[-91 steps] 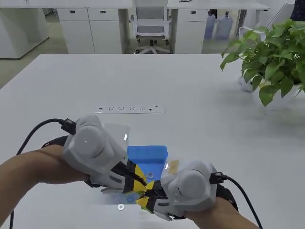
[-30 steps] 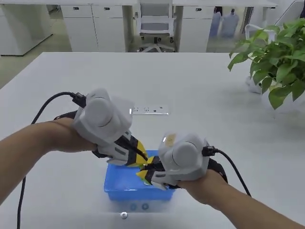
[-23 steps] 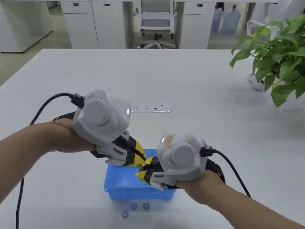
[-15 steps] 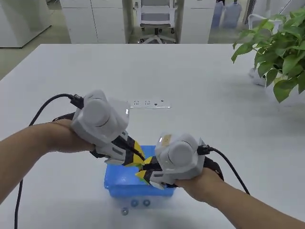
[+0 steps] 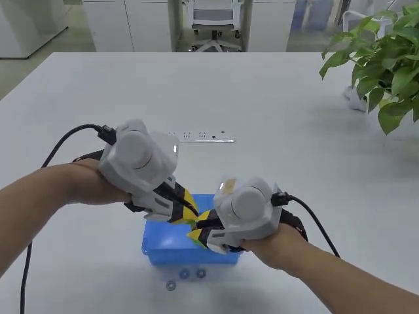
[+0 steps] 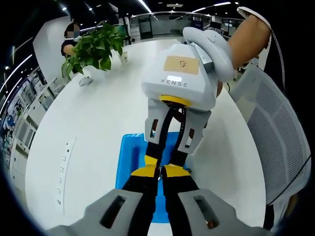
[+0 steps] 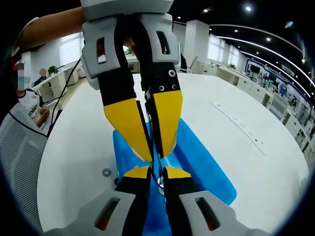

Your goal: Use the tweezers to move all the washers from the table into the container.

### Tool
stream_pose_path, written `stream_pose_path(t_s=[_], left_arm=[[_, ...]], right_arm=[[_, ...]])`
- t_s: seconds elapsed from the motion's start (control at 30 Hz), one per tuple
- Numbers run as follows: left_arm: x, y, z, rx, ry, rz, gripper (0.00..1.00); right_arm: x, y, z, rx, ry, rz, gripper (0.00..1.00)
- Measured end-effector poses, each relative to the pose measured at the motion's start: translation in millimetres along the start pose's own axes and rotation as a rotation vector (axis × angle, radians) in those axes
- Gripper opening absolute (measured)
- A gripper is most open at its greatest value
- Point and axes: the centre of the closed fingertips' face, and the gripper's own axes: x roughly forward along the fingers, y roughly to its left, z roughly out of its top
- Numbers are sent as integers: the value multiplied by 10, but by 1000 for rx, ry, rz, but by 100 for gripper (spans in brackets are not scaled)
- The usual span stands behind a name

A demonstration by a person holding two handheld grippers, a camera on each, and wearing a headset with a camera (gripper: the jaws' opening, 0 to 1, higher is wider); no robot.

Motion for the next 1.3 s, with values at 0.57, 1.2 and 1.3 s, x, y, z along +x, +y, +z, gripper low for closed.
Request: stream_pose_path(t_s=[0.57,1.2,1.3], left_arm=[[-179,-81,162,35,-10,8,7],[-450,-308,289,79,-3,28,6],[-483,-362,282,80,0,28,6]], right_arm=[[-167,64,160,-24,-30,-14,11],[-334,302,406,-53,-76,-17,11],[-346,358,423,-61,-76,-13,11]])
